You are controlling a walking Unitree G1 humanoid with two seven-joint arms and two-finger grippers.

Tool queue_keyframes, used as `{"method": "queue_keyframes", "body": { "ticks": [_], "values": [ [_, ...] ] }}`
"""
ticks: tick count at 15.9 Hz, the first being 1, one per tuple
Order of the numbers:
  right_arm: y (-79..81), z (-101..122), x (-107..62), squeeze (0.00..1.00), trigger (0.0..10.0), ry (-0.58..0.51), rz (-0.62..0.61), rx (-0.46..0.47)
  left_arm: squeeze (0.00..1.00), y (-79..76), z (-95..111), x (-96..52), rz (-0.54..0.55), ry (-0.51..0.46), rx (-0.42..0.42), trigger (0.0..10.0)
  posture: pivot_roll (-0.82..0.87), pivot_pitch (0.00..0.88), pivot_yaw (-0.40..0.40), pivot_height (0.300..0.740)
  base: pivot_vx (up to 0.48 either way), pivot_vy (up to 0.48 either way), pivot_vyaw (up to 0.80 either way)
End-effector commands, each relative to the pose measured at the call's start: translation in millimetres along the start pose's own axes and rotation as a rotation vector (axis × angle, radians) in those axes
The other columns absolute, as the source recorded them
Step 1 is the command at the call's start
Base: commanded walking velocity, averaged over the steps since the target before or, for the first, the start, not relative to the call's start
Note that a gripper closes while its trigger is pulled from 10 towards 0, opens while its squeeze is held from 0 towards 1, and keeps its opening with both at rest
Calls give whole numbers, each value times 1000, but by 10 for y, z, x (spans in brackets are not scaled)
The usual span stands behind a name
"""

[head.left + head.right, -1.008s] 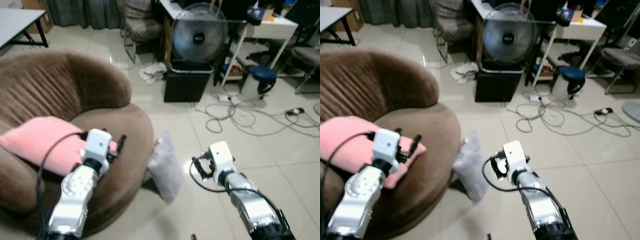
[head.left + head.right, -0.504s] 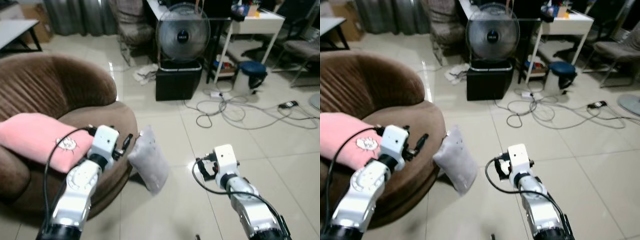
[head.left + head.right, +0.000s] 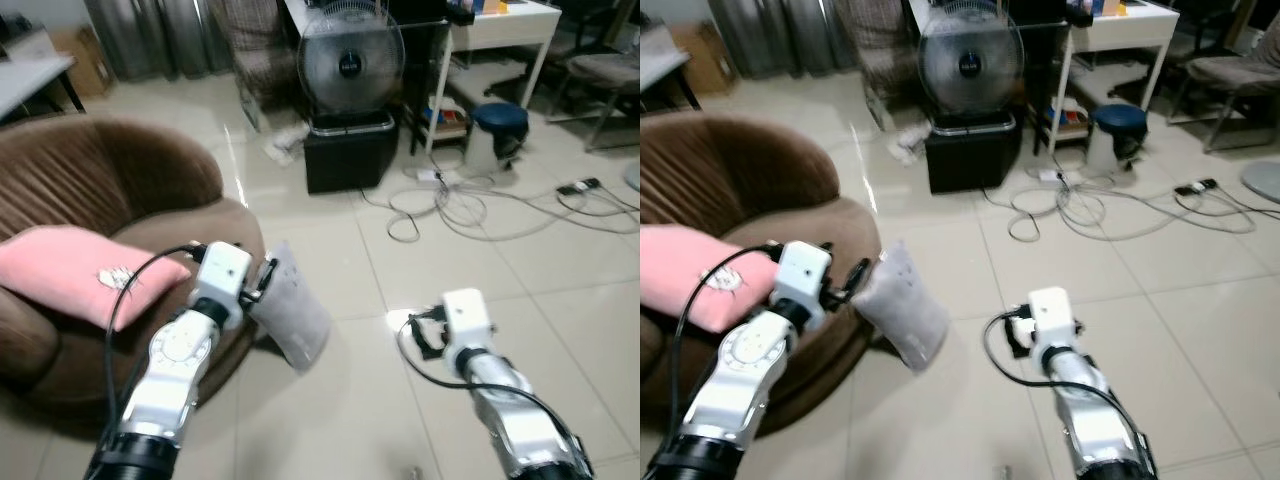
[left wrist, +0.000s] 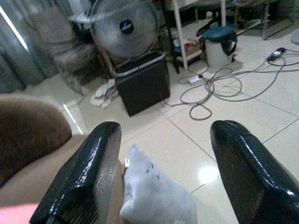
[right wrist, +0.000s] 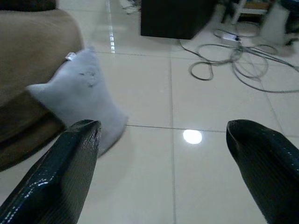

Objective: Move the pillow to the sofa from floor

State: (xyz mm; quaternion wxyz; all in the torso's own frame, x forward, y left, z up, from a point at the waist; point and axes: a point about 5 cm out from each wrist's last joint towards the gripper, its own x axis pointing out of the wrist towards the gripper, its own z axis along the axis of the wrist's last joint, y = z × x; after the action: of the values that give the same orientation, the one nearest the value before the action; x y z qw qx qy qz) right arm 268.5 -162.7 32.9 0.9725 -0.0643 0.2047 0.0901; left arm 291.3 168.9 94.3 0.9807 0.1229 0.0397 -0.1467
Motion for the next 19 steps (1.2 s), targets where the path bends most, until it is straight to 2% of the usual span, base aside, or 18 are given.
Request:
{"method": "queue_keyframes", "body": {
  "ticks": [1,4,9,11,15,16,19],
  "values": [
    [-16,116,30,0,10000,-28,12,-6,0,51,2,-14,30,-8,-12,10000,53,0,38,740,0,0,0],
    [5,180,73,0,10000,-38,39,-38,0,69,5,-31,46,-18,-13,10000,64,0,22,740,298,0,-669],
    [30,240,112,0,10000,-46,53,-38,0,89,17,-35,54,-25,-12,10000,70,0,17,740,368,0,0],
    [42,246,122,0,10000,-43,77,-77,0,105,18,-40,59,-26,-9,10000,70,0,17,740,403,0,0],
    [67,238,141,0,10000,-37,93,-76,0,122,14,-45,57,-25,0,10000,91,0,5,740,429,0,800],
    [62,234,151,0,10000,-35,90,-50,0,134,9,-53,58,-23,2,10000,95,0,3,740,431,0,0],
    [72,242,163,0,10000,-40,106,-60,0,151,1,-69,61,-22,5,10000,103,0,-2,740,431,0,0]
  ]
}}
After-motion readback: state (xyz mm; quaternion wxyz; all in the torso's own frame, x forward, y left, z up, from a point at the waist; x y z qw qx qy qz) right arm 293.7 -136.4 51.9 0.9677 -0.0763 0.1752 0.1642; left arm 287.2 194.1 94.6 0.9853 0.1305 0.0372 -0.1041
